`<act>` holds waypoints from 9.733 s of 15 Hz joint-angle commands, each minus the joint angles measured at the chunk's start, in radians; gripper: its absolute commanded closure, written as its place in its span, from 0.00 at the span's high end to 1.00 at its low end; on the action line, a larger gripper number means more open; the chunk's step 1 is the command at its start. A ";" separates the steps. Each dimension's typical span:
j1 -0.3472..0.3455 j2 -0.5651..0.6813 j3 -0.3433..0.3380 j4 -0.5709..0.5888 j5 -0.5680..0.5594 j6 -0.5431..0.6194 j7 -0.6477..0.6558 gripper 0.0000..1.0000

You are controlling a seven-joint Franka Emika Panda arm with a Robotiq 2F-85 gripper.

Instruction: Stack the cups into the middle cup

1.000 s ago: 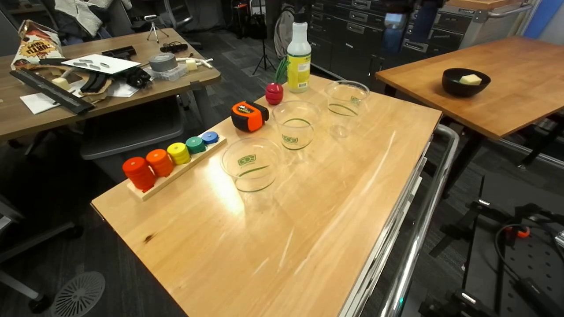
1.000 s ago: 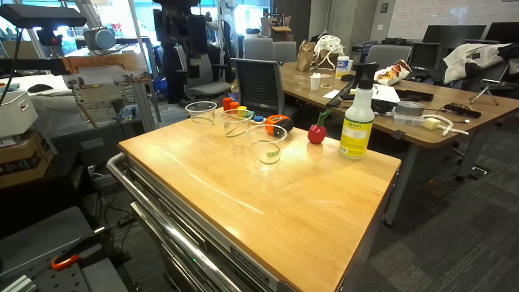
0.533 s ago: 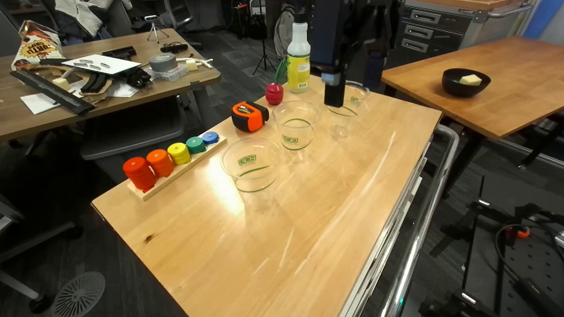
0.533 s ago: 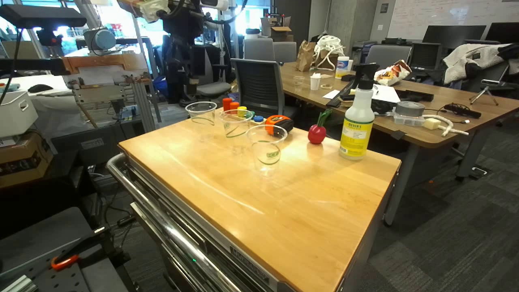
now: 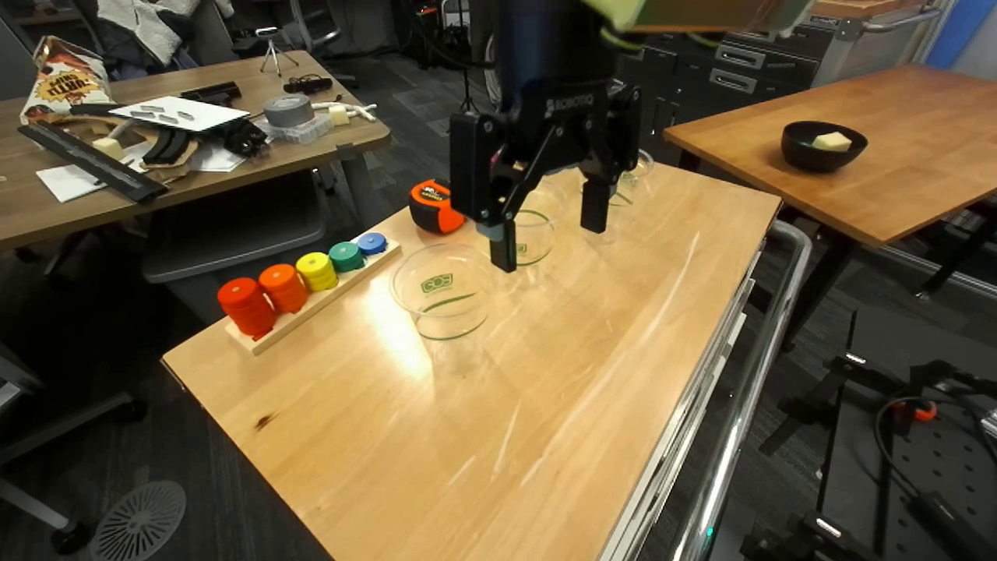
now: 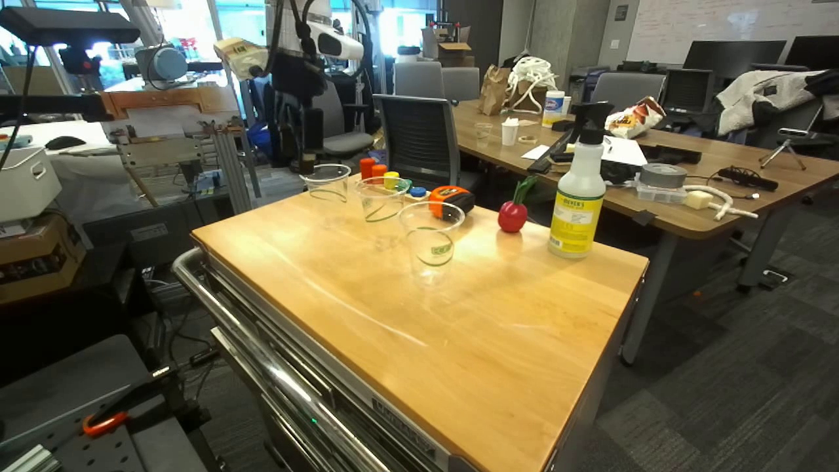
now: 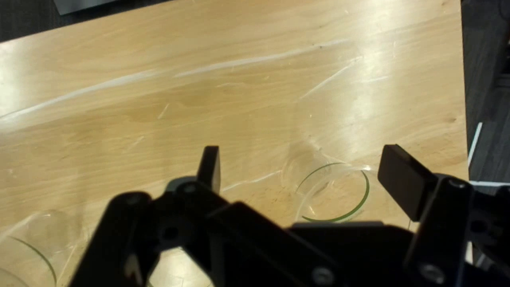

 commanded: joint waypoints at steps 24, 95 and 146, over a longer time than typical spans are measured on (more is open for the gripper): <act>0.063 0.189 -0.025 0.081 -0.078 0.236 0.405 0.01; -0.117 -0.083 -0.122 -0.078 -0.340 0.237 0.366 1.00; -0.164 -0.073 -0.201 -0.049 -0.305 0.387 0.607 0.01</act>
